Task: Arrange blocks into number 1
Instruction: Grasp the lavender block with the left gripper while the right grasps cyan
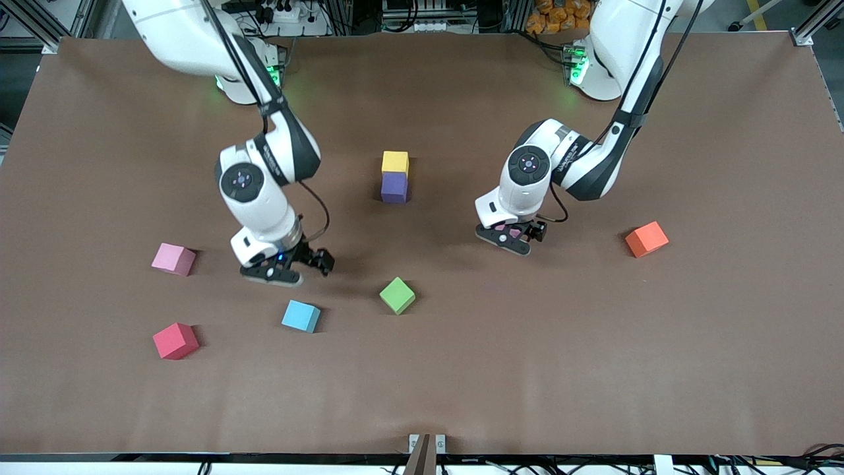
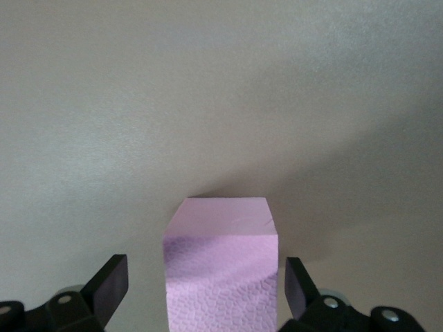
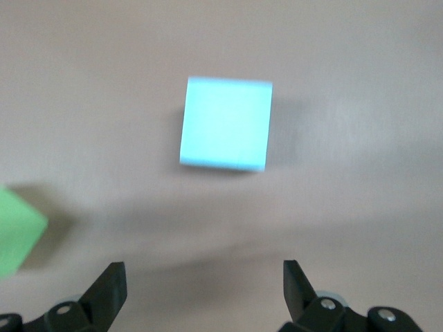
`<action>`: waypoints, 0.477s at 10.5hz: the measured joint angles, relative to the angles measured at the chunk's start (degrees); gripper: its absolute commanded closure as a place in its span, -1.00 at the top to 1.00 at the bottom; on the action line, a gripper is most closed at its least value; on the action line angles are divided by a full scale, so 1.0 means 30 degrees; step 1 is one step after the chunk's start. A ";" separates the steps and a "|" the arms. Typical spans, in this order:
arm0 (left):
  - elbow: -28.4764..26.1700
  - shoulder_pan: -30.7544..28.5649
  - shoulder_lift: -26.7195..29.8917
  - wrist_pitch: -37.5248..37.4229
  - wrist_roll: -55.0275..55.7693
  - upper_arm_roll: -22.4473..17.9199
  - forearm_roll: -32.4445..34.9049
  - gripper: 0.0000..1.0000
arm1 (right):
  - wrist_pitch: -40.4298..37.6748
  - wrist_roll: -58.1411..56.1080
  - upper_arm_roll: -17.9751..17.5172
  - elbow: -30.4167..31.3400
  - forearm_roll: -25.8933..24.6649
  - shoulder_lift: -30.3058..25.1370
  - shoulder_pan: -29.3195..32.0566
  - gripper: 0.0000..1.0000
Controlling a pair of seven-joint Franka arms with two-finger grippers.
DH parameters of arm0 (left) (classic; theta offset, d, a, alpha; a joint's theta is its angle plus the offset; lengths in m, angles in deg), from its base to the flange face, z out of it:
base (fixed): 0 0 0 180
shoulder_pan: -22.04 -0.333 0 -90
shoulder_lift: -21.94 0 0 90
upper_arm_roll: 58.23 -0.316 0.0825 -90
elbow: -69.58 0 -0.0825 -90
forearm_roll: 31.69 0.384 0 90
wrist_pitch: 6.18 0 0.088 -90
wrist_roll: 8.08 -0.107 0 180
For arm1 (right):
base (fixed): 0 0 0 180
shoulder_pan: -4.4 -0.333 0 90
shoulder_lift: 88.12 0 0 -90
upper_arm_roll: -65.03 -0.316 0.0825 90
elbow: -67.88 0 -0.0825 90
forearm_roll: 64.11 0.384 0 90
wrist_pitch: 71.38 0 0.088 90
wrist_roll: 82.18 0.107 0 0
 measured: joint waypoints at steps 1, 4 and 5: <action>-0.0016 0.0021 -0.0205 0.0188 0.0000 0.0029 0.0000 1.00 | -0.0001 0.0000 0.0278 -0.1229 -0.0012 0.1007 0.0019 1.00; -0.0027 0.0039 -0.0650 0.0430 0.0000 0.0057 0.0000 1.00 | 0.0414 -0.0230 0.1049 -0.2879 -0.0041 0.3003 0.0117 1.00; -0.0027 0.0042 -0.0743 0.0456 0.0000 0.0066 0.0000 0.68 | 0.0513 -0.0411 0.1201 -0.2987 -0.0042 0.3233 0.0190 1.00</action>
